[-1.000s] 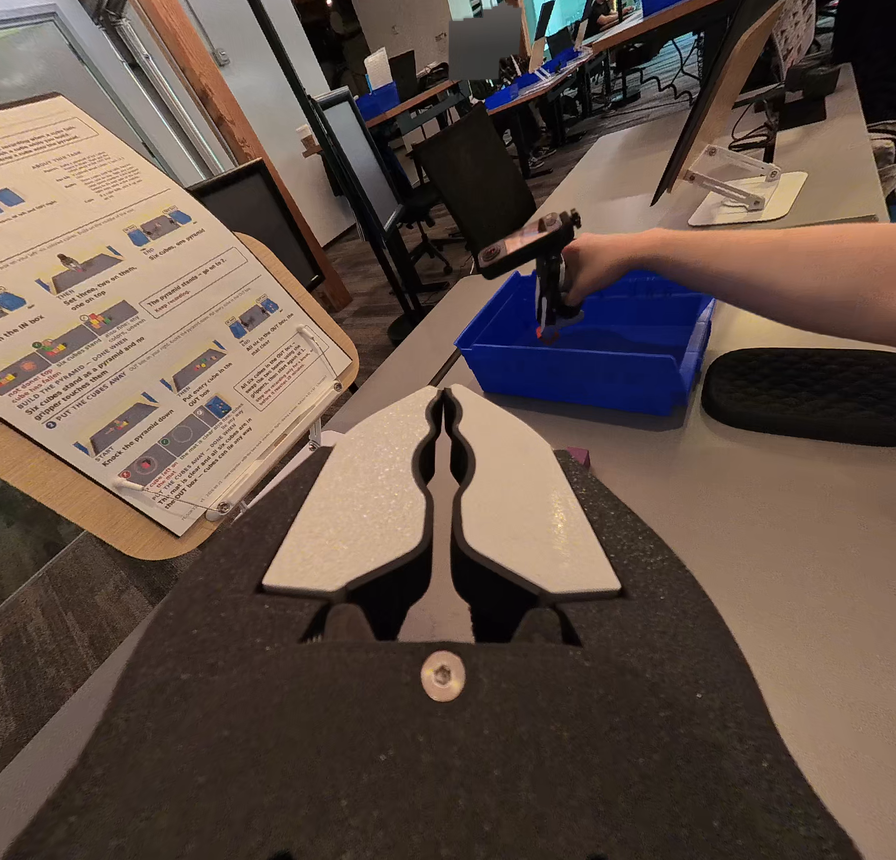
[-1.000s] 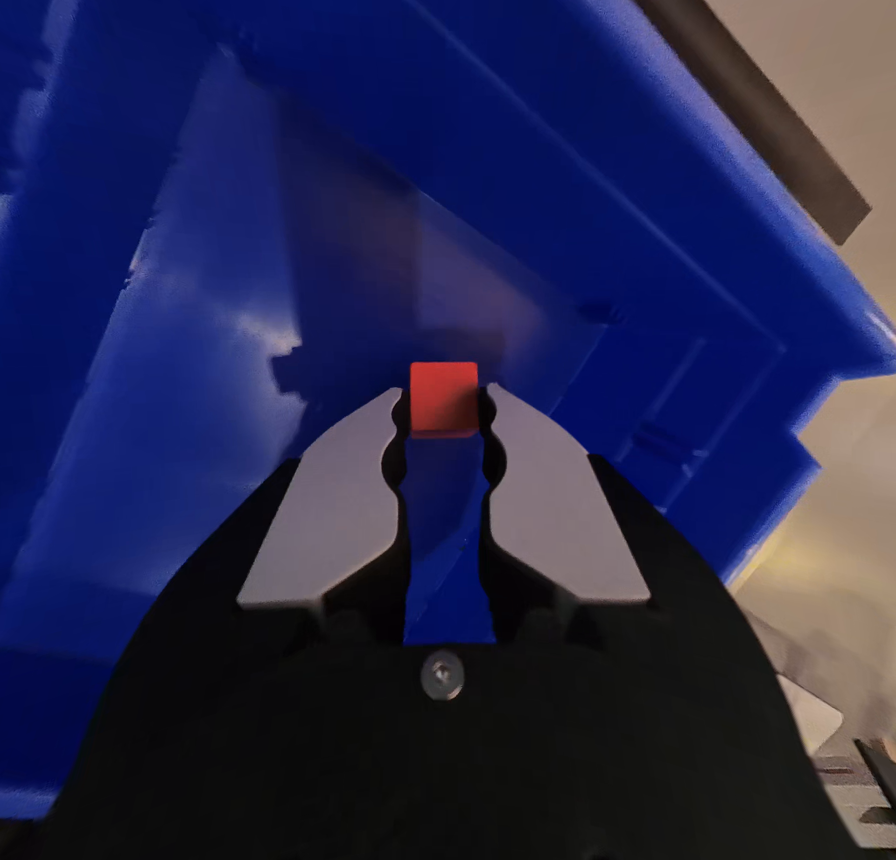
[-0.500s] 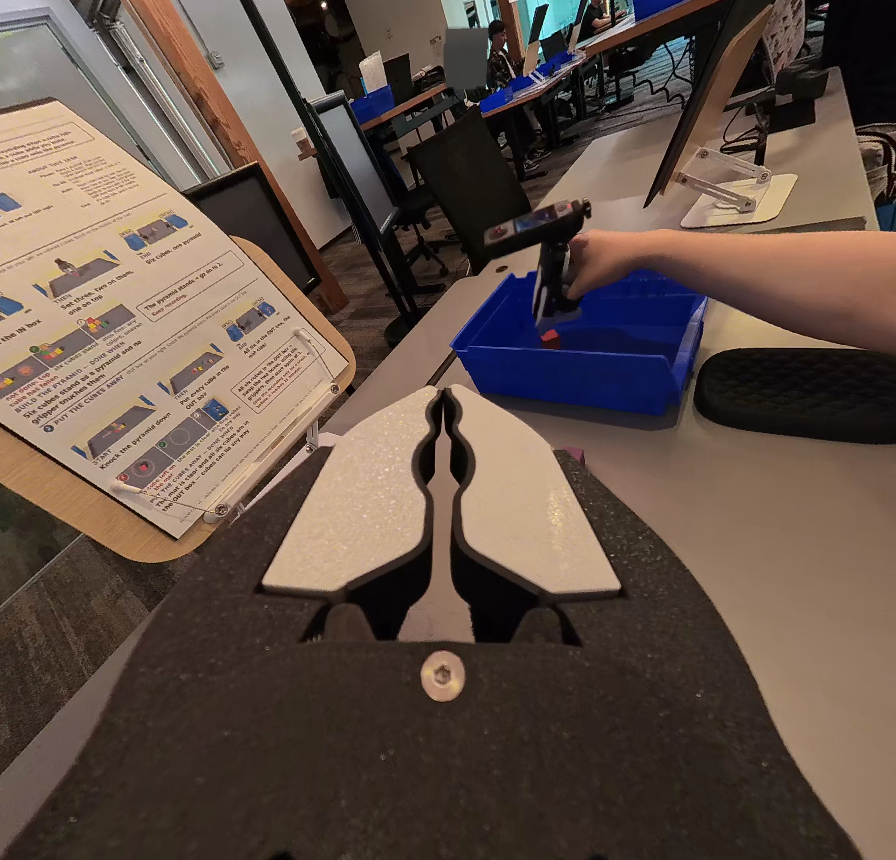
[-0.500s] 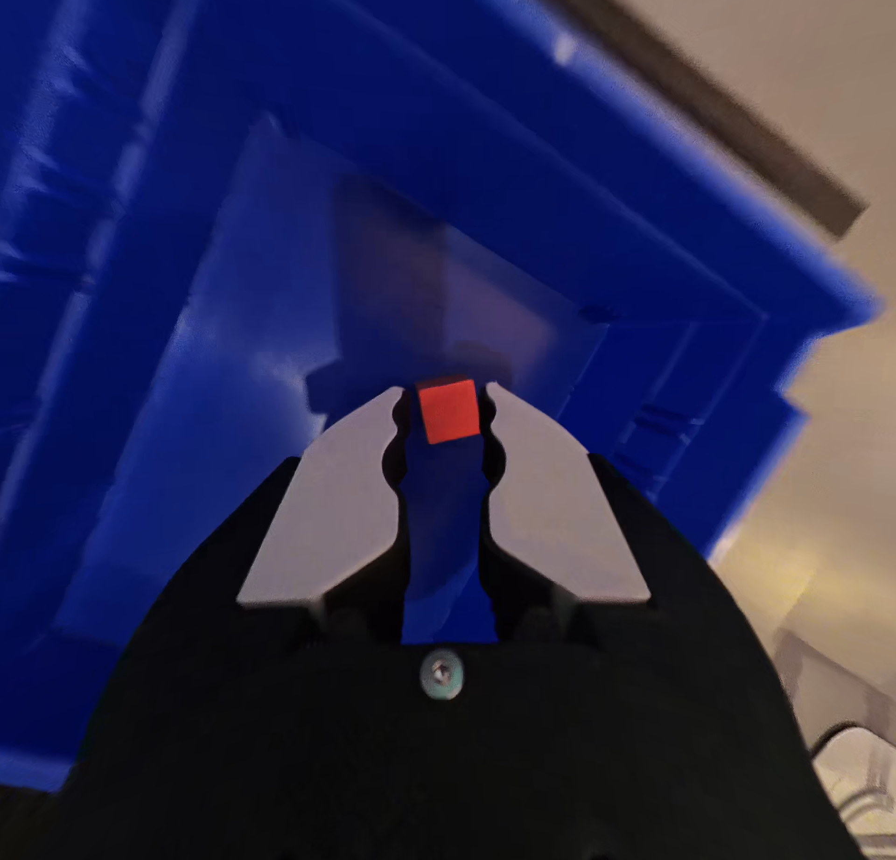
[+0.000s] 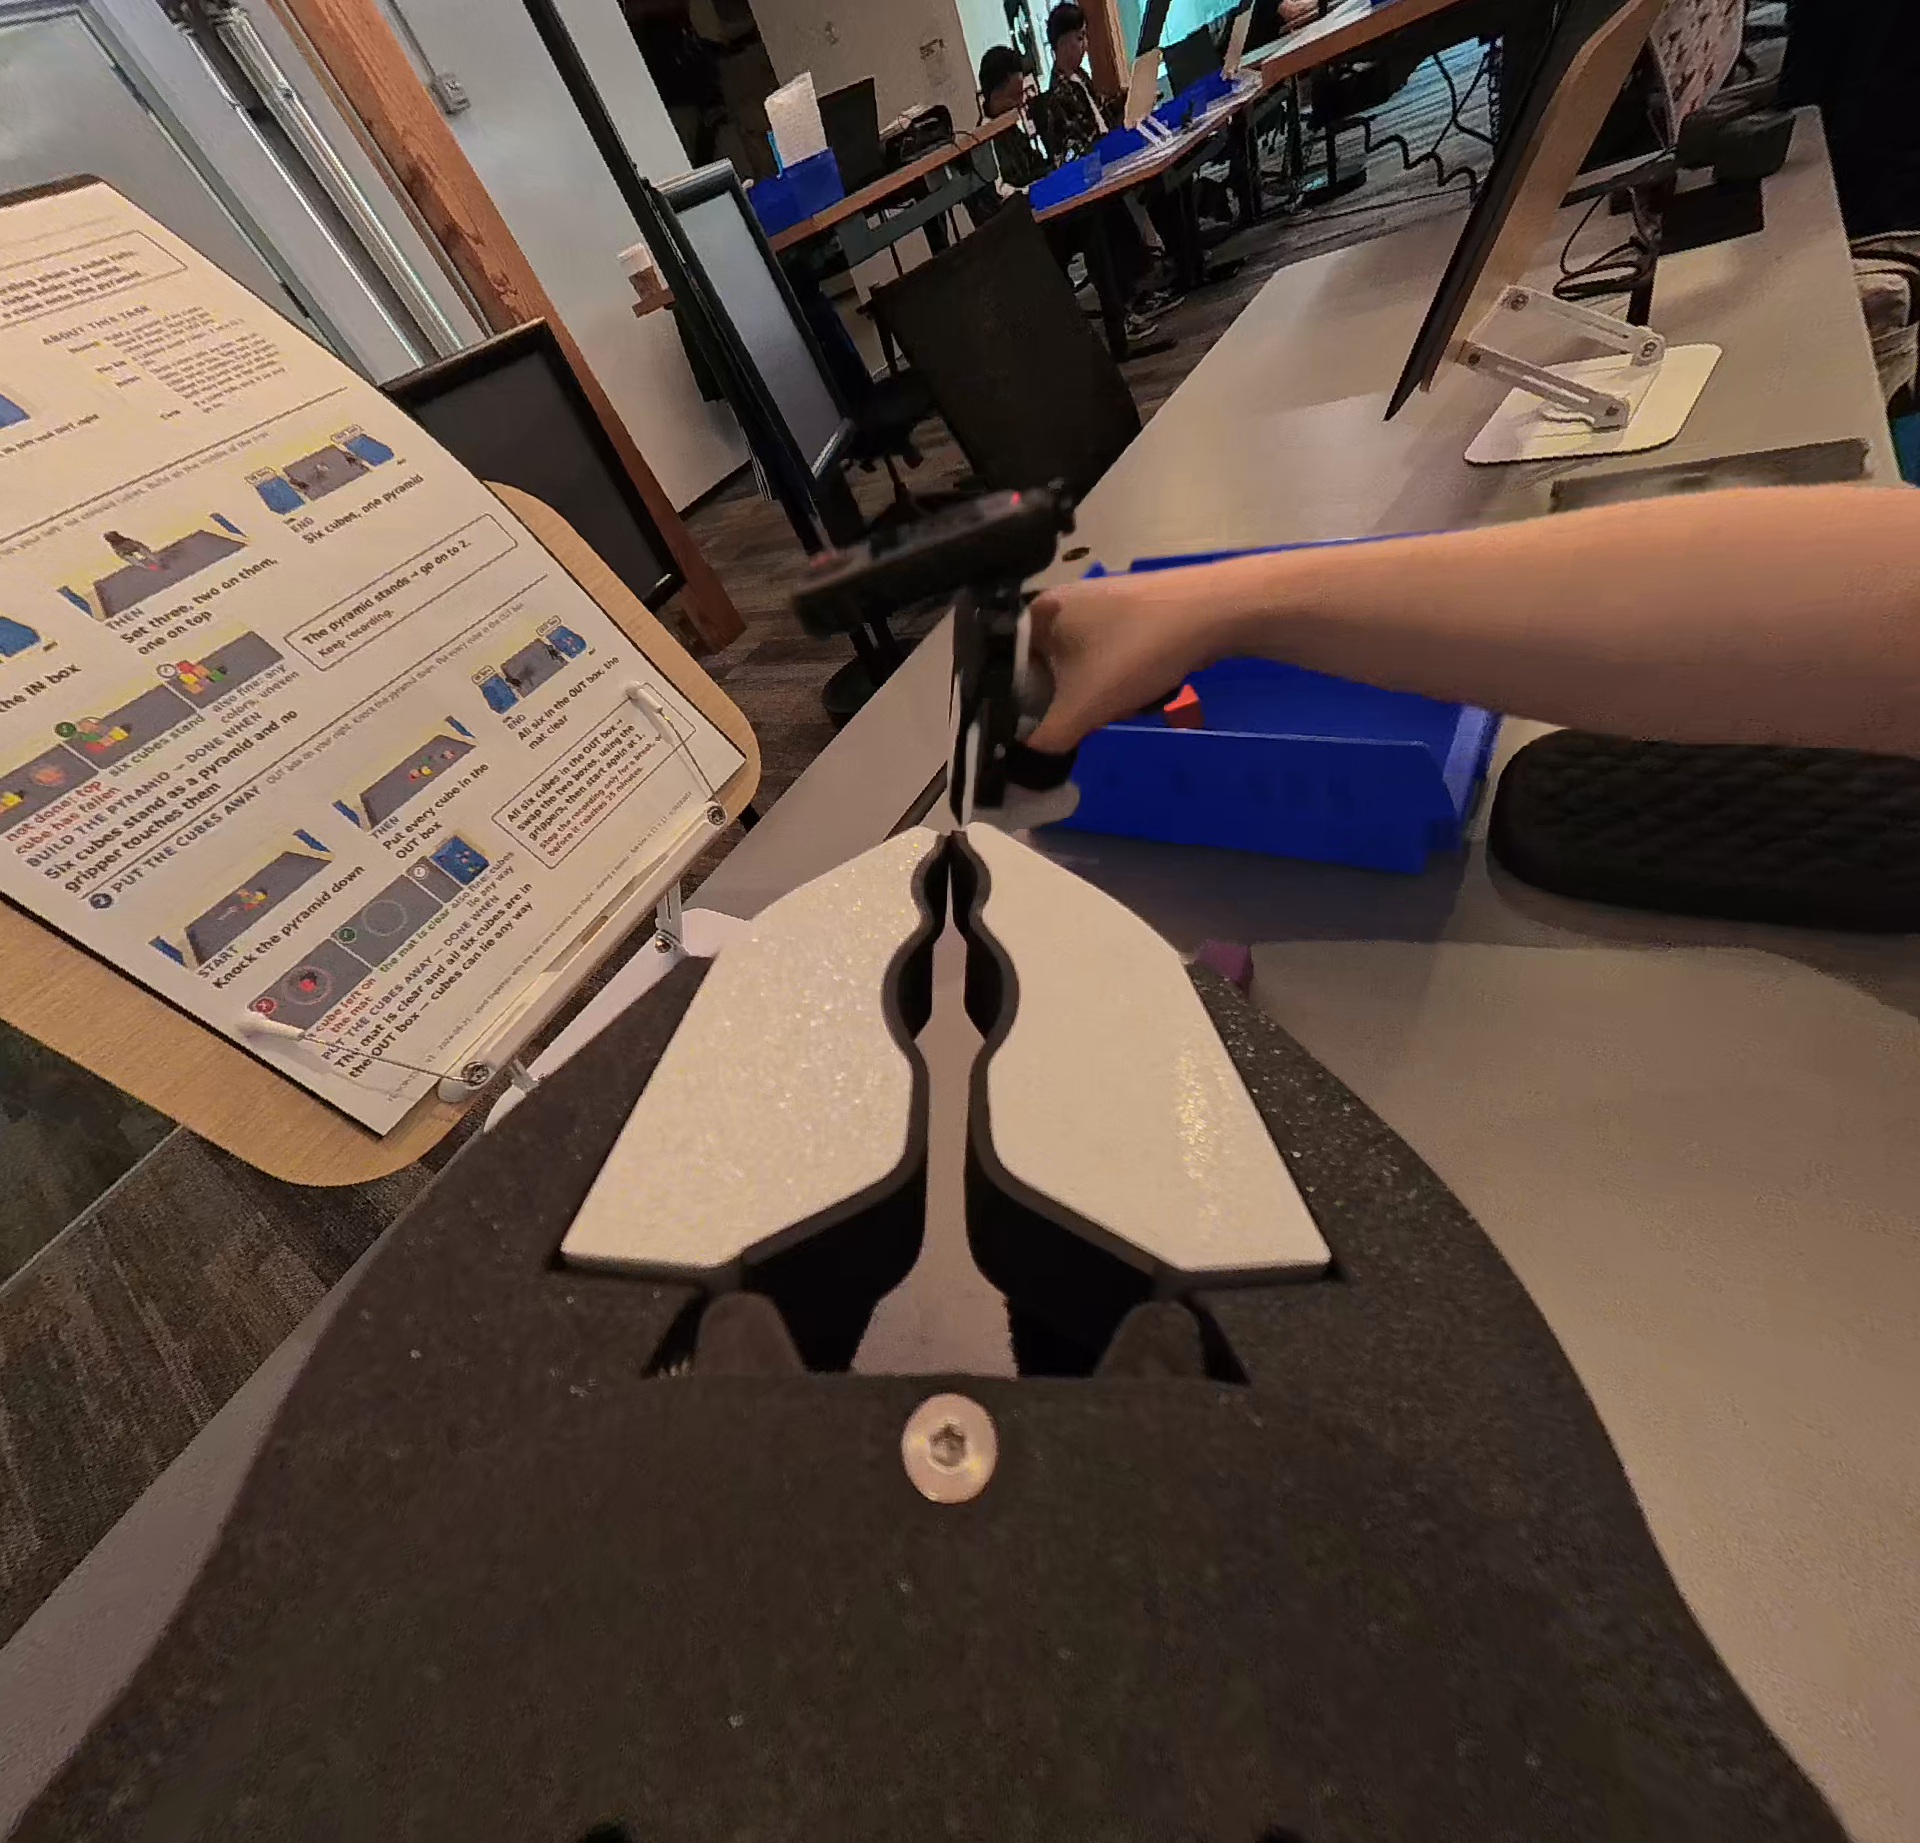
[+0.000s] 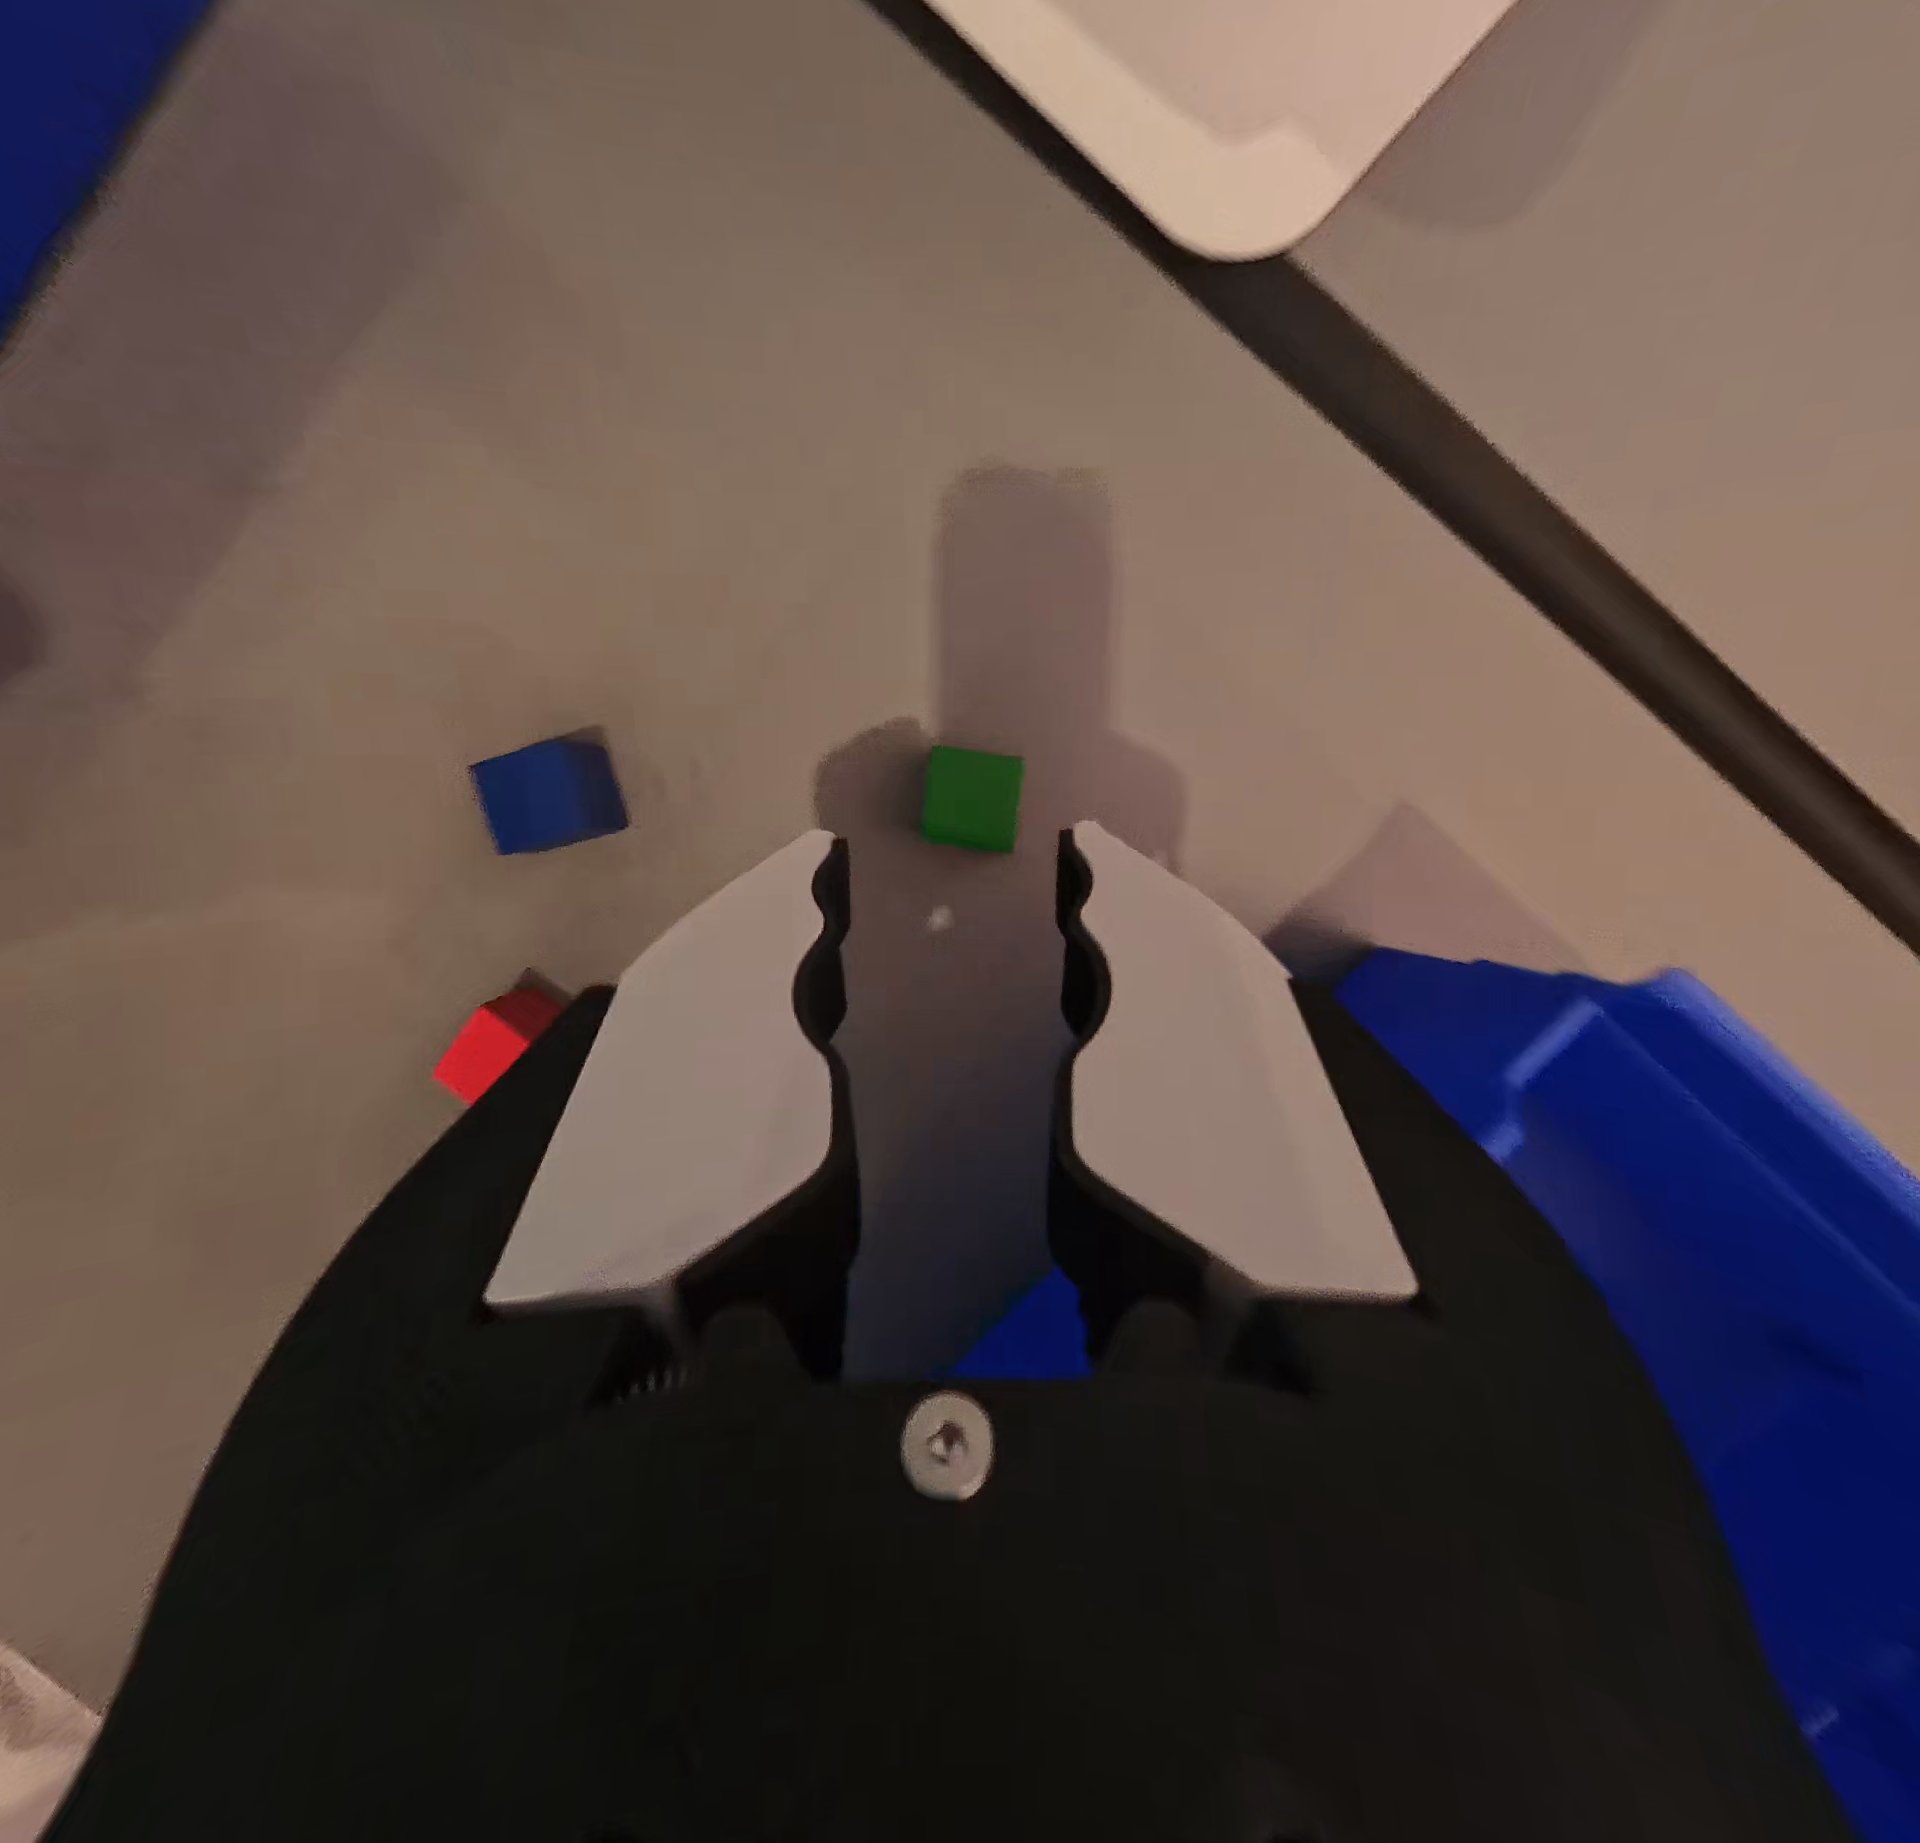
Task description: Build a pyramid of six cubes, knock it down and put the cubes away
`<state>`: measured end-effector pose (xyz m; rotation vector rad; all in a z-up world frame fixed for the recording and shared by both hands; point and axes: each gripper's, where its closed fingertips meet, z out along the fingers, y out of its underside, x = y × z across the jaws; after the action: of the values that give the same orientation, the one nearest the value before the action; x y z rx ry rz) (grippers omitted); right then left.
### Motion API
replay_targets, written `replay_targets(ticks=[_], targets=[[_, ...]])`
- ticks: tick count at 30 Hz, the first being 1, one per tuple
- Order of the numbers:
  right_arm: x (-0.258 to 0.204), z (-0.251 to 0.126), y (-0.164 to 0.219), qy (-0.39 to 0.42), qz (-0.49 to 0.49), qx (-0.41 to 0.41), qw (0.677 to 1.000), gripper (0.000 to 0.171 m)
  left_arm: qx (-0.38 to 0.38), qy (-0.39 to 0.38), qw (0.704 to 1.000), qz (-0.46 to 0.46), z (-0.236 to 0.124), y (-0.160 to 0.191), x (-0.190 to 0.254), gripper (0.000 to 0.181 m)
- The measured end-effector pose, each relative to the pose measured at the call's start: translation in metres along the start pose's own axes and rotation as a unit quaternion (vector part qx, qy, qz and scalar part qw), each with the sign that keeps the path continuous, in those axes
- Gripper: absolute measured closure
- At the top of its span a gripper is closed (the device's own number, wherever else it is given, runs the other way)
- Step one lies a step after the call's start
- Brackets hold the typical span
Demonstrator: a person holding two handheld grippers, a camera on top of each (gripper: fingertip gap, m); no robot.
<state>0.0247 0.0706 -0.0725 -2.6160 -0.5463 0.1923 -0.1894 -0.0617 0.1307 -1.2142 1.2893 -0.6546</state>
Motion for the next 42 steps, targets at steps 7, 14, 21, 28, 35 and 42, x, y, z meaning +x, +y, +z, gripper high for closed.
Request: replay_targets(ticks=[7,14,21,28,35,42], targets=[[0.011,0.057,0.019,0.041,0.019,-0.116,0.992,0.123,0.004,0.005,1.0,0.0,-0.003,-0.002,0.001,0.181],[0.009,0.07,0.032,0.032,0.015,-0.154,0.987,0.14,0.007,0.007,1.0,0.001,-0.005,-0.003,0.0,0.181],[-0.005,0.03,0.005,-0.004,-0.004,-0.073,0.997,0.142,0.007,0.007,1.0,0.002,-0.005,-0.003,0.001,0.181],[0.057,-0.113,-0.008,0.064,0.054,0.114,0.99,0.142,0.006,0.006,1.0,0.002,-0.005,-0.003,0.001,0.181],[0.121,-0.069,0.107,0.055,0.183,-0.022,0.981,0.142,0.005,0.011,1.0,0.01,-0.003,-0.005,0.006,0.181],[0.125,-0.017,0.157,0.073,0.179,-0.107,0.975,0.142,-0.001,0.015,1.0,0.007,0.0,-0.002,0.007,0.181]])
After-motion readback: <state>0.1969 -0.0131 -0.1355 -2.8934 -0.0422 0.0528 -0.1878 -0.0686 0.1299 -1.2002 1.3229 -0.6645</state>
